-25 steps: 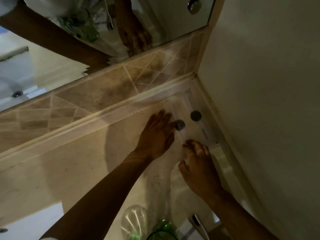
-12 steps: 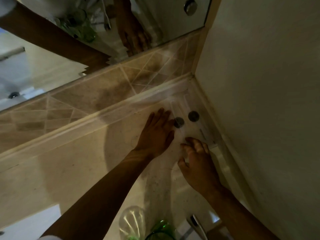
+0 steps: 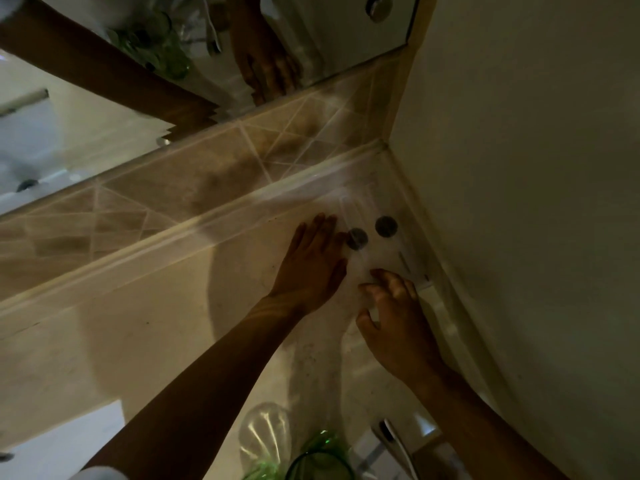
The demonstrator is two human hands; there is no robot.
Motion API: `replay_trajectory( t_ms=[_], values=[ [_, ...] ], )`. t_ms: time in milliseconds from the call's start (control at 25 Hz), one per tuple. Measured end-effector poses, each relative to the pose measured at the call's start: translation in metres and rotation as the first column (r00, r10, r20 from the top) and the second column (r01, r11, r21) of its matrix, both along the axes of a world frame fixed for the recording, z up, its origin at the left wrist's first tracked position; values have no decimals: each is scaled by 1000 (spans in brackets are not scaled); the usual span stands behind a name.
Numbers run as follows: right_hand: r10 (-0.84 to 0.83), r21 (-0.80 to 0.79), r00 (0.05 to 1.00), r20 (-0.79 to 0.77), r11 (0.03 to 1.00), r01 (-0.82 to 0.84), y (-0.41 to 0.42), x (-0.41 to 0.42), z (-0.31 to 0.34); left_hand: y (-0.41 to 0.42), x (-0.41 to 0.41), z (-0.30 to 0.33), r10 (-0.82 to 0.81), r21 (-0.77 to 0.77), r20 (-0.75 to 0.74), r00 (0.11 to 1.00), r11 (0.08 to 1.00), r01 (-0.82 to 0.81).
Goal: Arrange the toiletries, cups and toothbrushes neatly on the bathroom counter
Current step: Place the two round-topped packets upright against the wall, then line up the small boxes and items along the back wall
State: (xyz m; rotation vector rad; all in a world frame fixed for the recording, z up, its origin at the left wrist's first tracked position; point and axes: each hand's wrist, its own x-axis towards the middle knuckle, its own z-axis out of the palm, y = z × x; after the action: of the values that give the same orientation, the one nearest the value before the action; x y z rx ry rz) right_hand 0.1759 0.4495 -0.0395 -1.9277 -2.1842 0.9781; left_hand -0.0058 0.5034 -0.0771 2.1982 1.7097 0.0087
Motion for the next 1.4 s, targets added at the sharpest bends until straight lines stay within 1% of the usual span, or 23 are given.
replay_trajectory(
  t_ms=[200, 280, 320, 440, 520, 640, 720, 880, 960, 1040, 1160, 1240, 1280, 1400],
  values=[
    [-6, 38, 993, -115, 999, 10, -13, 6, 5, -26, 1, 20, 105, -64, 49, 993, 993, -102],
    [1, 1, 990, -143, 1000, -1, -23, 10, 13, -50, 0, 31, 132, -19, 52, 990, 991, -131],
    [5, -14, 986, -164, 1000, -7, -29, 12, 17, -62, -2, 36, 147, 14, 76, 986, 989, -148],
    [8, -29, 966, -257, 999, -16, -50, 16, 27, -105, -11, 49, 247, 67, 201, 948, 962, -265],
    [11, -48, 959, -283, 999, -25, -64, 18, 34, -135, -17, 57, 336, 78, 289, 896, 925, -372],
    [43, -81, 953, -299, 994, -70, -90, 18, 47, -190, -27, 71, 443, 81, 380, 812, 858, -507],
    [72, -79, 948, -311, 992, -102, -108, 18, 56, -227, -36, 80, 513, 68, 439, 738, 800, -597],
    [152, -17, 949, -275, 986, -163, -136, 18, 65, -293, -54, 98, 638, 55, 476, 605, 665, -745],
    [168, 0, 952, -256, 985, -174, -149, 18, 71, -327, -55, 104, 727, -5, 484, 487, 558, -830],
    [190, 12, 952, -240, 981, -193, -161, 14, 76, -360, -49, 100, 790, -102, 495, 360, 465, -879],
    [240, 15, 944, -226, 970, -243, -181, 2, 79, -402, -37, 85, 832, -249, 501, 236, 400, -882],
    [280, 13, 935, -216, 959, -284, -195, -8, 79, -421, -31, 75, 853, -304, 484, 195, 373, -876],
    [303, 1, 929, -214, 951, -310, -203, -13, 79, -430, -28, 72, 864, -325, 466, 190, 367, -872],
    [378, -82, 897, -230, 911, -405, -230, -26, 76, -450, -22, 65, 892, -379, 397, 215, 373, -847]
  ],
)
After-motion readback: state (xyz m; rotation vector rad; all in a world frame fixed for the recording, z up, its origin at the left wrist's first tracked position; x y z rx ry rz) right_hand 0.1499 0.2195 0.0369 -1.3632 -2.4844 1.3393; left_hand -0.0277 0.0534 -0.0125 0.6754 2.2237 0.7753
